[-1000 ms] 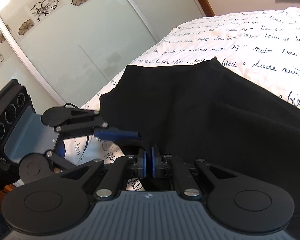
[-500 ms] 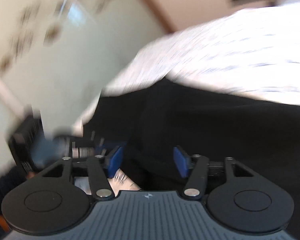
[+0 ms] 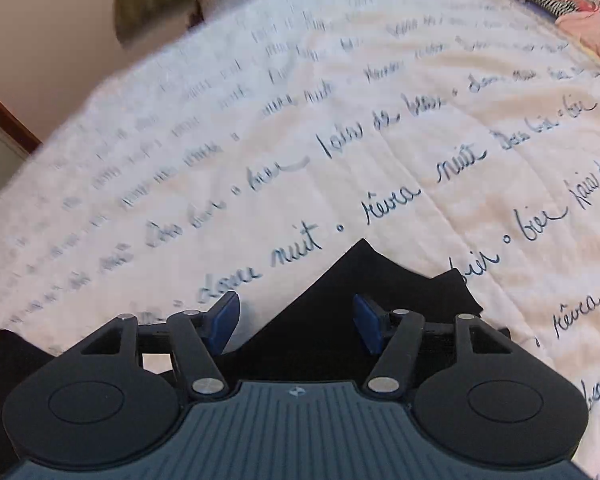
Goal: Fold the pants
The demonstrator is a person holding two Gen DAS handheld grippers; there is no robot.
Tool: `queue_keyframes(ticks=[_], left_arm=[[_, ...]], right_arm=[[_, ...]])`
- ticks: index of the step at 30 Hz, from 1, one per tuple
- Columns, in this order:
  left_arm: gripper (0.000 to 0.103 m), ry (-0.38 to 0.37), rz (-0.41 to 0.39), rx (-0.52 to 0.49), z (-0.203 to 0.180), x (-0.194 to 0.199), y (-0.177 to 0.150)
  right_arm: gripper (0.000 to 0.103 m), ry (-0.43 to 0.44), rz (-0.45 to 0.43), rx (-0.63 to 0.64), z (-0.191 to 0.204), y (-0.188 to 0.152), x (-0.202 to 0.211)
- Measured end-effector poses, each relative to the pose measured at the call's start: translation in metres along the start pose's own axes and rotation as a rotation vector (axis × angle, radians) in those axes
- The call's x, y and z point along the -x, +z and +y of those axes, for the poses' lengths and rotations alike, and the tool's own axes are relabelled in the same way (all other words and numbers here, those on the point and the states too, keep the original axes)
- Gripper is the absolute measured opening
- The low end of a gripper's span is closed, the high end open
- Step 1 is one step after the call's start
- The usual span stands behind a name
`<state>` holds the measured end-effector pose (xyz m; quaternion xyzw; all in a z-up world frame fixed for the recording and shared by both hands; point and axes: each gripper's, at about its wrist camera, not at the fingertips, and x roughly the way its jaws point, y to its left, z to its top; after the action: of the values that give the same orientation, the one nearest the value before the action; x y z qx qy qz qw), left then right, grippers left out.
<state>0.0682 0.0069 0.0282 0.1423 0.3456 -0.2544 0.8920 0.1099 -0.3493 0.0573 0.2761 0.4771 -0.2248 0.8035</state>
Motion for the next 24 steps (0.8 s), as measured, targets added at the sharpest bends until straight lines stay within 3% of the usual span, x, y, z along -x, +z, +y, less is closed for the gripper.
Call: queue_keyframes(ticks=[4, 8, 9, 11, 12, 15, 20, 24], left_arm=[[0.013, -0.008, -0.003, -0.017, 0.001, 0.000, -0.002], [0.019, -0.020, -0.013, -0.011, 0.005, 0.000, -0.004], [0.020, -0.022, -0.016, -0.012, 0.005, 0.000, -0.005], [0.020, -0.029, -0.022, -0.004, 0.006, -0.001, -0.006], [0.020, -0.032, -0.023, 0.001, 0.007, -0.001, -0.007], [0.020, -0.038, -0.026, 0.004, 0.009, 0.000, -0.007], [0.021, -0.034, -0.027, 0.011, 0.009, 0.000, -0.007], [0.033, -0.014, -0.029, 0.015, 0.009, 0.003, -0.008]], right_arm=[[0.072, -0.092, 0.018, 0.035, 0.007, 0.007, -0.019], [0.073, -0.137, -0.026, 0.063, 0.018, -0.004, -0.020], [0.067, -0.142, -0.043, 0.072, 0.019, -0.008, -0.018], [0.047, -0.147, -0.082, 0.065, 0.014, -0.013, -0.012], [0.031, -0.137, -0.091, 0.037, 0.009, -0.014, -0.009], [0.014, -0.059, -0.099, -0.074, -0.015, -0.015, -0.005], [0.005, 0.002, -0.144, -0.168, -0.028, -0.021, -0.002], [0.003, 0.058, -0.215, -0.218, -0.035, -0.021, 0.010]])
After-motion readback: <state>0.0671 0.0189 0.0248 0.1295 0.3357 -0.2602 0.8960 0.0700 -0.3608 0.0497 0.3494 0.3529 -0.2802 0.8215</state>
